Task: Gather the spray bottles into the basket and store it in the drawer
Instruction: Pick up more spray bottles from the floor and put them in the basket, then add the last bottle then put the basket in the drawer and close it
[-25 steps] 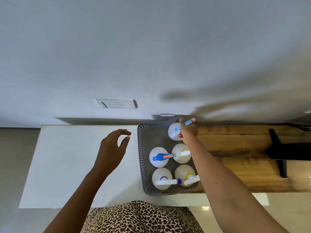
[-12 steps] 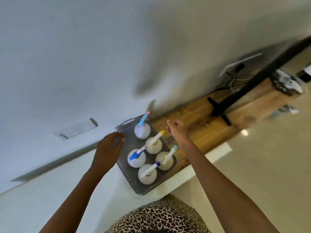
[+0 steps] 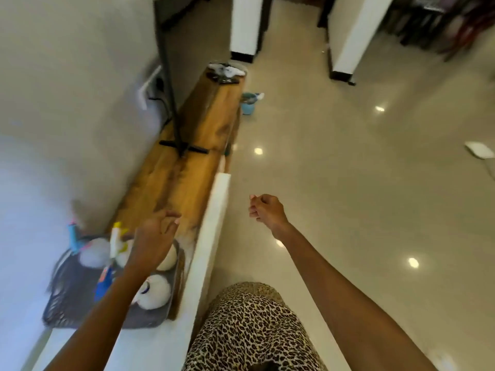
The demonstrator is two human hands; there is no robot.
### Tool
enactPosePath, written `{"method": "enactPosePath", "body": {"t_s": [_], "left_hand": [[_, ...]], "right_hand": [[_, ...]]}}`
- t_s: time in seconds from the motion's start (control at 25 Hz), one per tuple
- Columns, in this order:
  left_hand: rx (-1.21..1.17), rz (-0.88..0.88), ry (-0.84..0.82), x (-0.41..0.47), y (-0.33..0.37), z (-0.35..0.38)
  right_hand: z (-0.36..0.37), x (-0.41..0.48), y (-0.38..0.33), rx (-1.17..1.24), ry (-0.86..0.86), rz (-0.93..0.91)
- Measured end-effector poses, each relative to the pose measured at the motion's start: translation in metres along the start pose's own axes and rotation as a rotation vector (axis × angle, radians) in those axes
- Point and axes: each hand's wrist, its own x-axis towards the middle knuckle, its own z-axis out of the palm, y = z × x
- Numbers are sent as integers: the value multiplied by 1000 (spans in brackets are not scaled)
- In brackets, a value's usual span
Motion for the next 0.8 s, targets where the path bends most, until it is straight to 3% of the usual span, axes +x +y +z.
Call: {"method": "enactPosePath", "body": {"t_s": [0.28, 0.8], "left_hand": [[-2, 270, -355, 2, 120, 106], [-52, 598, -721, -118, 336, 373]], "right_hand": [[-170, -57, 66, 134, 327, 114], [-442, -189, 214, 354, 777, 292]]}}
